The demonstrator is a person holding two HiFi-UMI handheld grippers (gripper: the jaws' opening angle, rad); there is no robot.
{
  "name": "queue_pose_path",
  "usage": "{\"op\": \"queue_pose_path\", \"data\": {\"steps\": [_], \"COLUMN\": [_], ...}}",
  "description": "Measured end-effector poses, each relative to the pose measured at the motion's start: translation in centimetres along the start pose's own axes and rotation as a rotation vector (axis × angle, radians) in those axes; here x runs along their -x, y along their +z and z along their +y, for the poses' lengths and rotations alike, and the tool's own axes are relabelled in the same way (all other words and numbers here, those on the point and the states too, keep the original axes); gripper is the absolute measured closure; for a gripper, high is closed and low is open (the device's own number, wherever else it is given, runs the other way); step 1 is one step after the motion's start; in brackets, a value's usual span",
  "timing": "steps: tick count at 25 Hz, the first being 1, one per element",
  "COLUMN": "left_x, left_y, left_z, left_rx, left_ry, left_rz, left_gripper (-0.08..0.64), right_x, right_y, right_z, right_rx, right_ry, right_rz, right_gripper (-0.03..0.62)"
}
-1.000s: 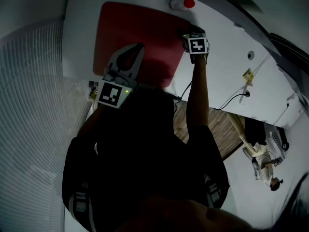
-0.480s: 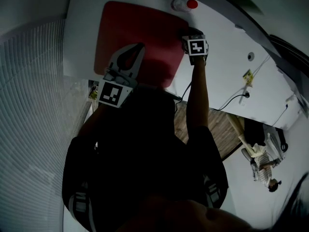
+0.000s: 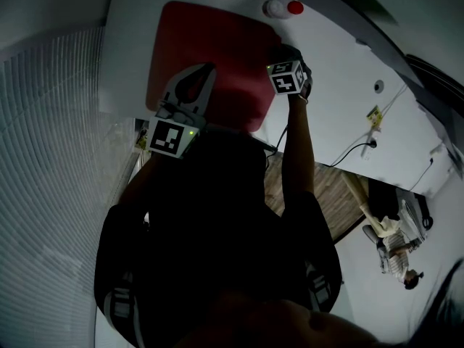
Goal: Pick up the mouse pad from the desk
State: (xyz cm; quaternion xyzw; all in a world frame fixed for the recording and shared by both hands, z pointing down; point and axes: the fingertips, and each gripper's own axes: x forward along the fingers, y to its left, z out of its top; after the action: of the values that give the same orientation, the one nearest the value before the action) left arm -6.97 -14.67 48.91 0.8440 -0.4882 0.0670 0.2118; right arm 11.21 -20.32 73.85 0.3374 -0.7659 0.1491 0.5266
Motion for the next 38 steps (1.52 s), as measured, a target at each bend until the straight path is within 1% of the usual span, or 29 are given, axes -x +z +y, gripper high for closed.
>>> {"op": "queue_pose_path", "data": {"steps": [2, 9, 12, 14, 16, 19, 23, 25, 27, 30, 32, 35, 36, 37, 38], "left_x": [0.2, 0.3, 0.0, -0.1, -0.2, -0.4, -1.4, -2.0, -2.5, -3.1, -3.6, -4.9, -5.3, -5.7, -6.1], "left_y": [-0.1, -0.7, -1.3, -1.6, -1.7, -1.9, -2.4, -3.1, -3.6, -4.1, -4.7, -6.4, -7.2, -7.9, -8.4], "left_z": [0.2, 0.7, 1.2, 1.4, 1.7, 2.0, 3.4, 4.2, 4.6, 5.3, 5.5, 5.4, 5.6, 5.7, 6.0], "left_rx": [0.000, -0.006, -0.017, -0.026, -0.044, -0.055, -0.077, -0.071, -0.066, -0.082, -0.087, -0.085, -0.098, -0.126, -0.166], "left_ry": [0.000, -0.003, -0.005, -0.006, -0.006, -0.017, -0.020, -0.032, -0.041, -0.054, -0.084, -0.181, -0.212, -0.240, -0.261], "left_rz": [0.001, 0.014, 0.004, 0.018, 0.014, 0.048, 0.018, 0.018, 0.041, 0.071, 0.095, 0.150, 0.173, 0.197, 0.219], "left_gripper": [0.548, 0.548, 0.548, 0.548, 0.548, 0.548, 0.548, 0.548, 0.548, 0.547, 0.546, 0.540, 0.515, 0.471, 0.441], "right_x": [0.3, 1.5, 2.1, 2.5, 3.0, 3.6, 4.3, 4.7, 5.4, 6.5, 7.2, 7.9, 8.0, 8.1, 8.2], "right_y": [0.2, 0.6, 0.8, 1.0, 1.2, 1.4, 1.6, 1.8, 1.9, 2.2, 2.4, 2.4, 2.4, 2.4, 2.5], "right_z": [0.2, 0.7, 1.1, 1.2, 1.4, 1.9, 2.4, 2.5, 2.7, 3.5, 4.0, 4.6, 4.7, 4.8, 4.8], "right_rx": [0.035, 0.093, 0.119, 0.134, 0.152, 0.173, 0.190, 0.199, 0.208, 0.231, 0.249, 0.267, 0.270, 0.272, 0.275], "right_ry": [-0.021, -0.071, -0.081, -0.084, -0.087, -0.079, -0.064, -0.061, -0.058, -0.044, -0.030, -0.012, -0.007, -0.003, 0.003], "right_rz": [-0.026, -0.109, -0.146, -0.173, -0.195, -0.212, -0.240, -0.261, -0.285, -0.321, -0.342, -0.368, -0.375, -0.382, -0.389], "right_gripper": [0.555, 0.557, 0.557, 0.557, 0.557, 0.557, 0.557, 0.557, 0.558, 0.557, 0.558, 0.558, 0.557, 0.557, 0.558]}}
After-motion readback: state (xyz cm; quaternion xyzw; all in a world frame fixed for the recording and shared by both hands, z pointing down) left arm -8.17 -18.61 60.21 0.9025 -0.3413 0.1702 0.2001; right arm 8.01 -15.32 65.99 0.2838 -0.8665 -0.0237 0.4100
